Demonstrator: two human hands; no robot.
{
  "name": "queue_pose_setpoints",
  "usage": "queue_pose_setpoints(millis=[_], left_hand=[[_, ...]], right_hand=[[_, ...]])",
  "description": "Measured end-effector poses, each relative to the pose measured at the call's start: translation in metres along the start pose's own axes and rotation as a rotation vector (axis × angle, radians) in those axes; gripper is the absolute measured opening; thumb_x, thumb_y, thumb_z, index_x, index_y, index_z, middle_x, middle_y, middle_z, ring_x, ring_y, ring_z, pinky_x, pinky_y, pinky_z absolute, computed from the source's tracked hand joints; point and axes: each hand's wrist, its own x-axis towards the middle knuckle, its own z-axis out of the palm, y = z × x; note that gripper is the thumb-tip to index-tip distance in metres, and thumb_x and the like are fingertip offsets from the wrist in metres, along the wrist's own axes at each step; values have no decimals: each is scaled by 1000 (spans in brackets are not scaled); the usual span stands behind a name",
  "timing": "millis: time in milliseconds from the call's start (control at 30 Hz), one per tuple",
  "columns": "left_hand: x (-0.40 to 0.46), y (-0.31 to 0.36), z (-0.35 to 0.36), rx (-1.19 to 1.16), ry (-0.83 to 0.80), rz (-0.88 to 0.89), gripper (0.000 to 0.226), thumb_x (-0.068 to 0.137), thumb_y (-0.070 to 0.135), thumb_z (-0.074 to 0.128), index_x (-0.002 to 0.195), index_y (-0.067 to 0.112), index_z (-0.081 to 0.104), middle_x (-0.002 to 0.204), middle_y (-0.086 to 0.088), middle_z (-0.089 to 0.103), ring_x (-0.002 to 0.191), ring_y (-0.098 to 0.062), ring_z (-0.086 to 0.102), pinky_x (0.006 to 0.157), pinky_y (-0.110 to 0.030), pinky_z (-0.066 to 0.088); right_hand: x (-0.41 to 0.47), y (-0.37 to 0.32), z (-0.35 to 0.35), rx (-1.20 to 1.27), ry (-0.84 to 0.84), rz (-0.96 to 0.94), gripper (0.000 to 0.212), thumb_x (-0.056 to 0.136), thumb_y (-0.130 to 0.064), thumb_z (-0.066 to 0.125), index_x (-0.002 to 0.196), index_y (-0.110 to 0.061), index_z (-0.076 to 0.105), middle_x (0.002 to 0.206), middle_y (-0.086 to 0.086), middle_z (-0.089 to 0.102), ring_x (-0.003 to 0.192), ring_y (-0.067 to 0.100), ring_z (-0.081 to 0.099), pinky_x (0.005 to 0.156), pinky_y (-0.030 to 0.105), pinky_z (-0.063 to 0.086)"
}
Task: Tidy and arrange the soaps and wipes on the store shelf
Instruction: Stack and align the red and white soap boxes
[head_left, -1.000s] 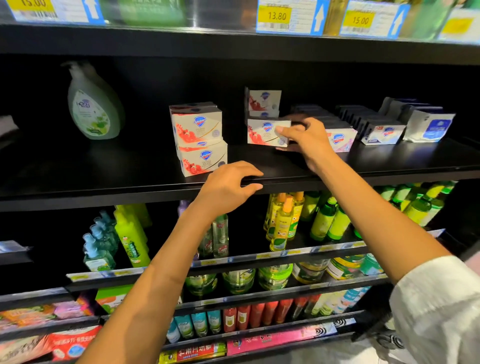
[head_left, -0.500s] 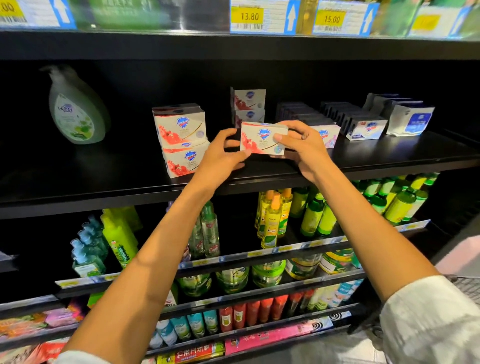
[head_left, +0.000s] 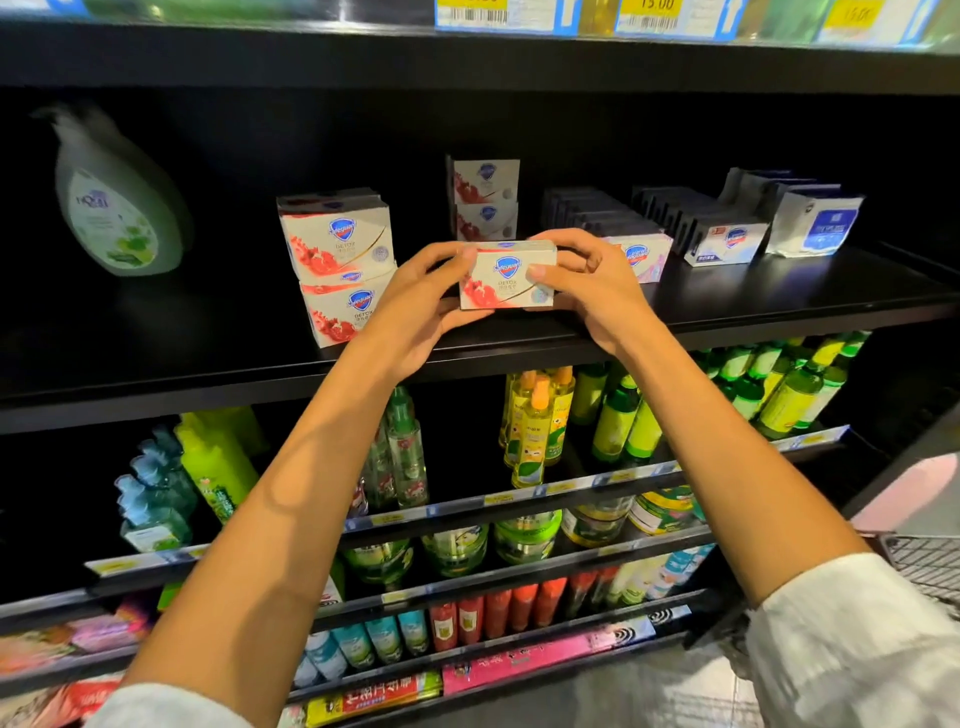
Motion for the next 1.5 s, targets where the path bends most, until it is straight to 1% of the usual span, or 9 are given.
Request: queue_pose_setpoints(millis=[267,467,700,867,967,1133,1233,1367,1500], left_hand=[[1,1,0,-4,15,3,26,103,19,63,125,7,60,120,-12,74,112,-25,73,99,-48,59],[0,0,0,-8,10,25,33,100,17,67,131,7,59,125,-11,73,116,-24,72,103,-48,57],[-2,-1,-3,-16,-27,54,39,97,6,68,135,8,58,135,-14,63,126,-28,64,103,-49,56],[-3,0,-1,-76,7,22,46,98,11,68,142,15,55,134,-14,62,127,-27,63,102,-46,57],[-2,0,0,-87,21,-4,46,97,18,70,140,10,57,134,-16,64,125,-27,65,99,-43,59],[-2,1,0,-47,34,-4,31,98,14,68,129,6,65,120,-10,72,114,-20,71,100,-42,59],[-3,0,0,-10,34,21,41,97,10,69,136,7,61,126,-12,69,115,-21,71,97,-36,59],[-4,-2,-1,-3,23,72,45,94,4,72,137,7,61,136,-13,63,117,-21,71,90,-33,60],[-4,-3,-2,9,12,113,49,92,-2,72,139,7,59,134,-9,64,122,-23,67,95,-42,60]], right_hand=[[-3,-3,0,-10,-60,-23,44,95,-7,73,136,-7,59,124,9,74,120,24,70,88,38,63],[0,-12,9,110,-15,164,34,107,-41,51,122,-13,65,119,10,76,112,27,73,91,49,62],[-3,-8,1,119,-55,92,16,101,-15,67,112,-5,67,121,15,73,117,26,71,90,46,63],[-5,-5,-2,85,-51,9,27,97,-7,70,123,0,68,123,18,71,123,27,67,95,48,60],[-5,-4,-4,53,-62,-16,27,95,-5,72,121,-3,69,126,19,70,123,27,67,97,46,59],[-5,-4,-5,10,-77,-30,33,95,-5,71,127,0,65,128,18,69,124,27,67,97,44,60],[-3,-4,-4,51,-70,6,32,100,-16,66,131,-8,65,127,15,69,123,25,66,101,47,55],[1,-7,1,73,-19,127,36,106,-35,58,133,-13,66,122,10,74,116,22,71,100,42,55],[1,-7,0,99,-50,181,31,104,-26,62,128,-9,68,122,18,74,117,30,71,95,44,60]])
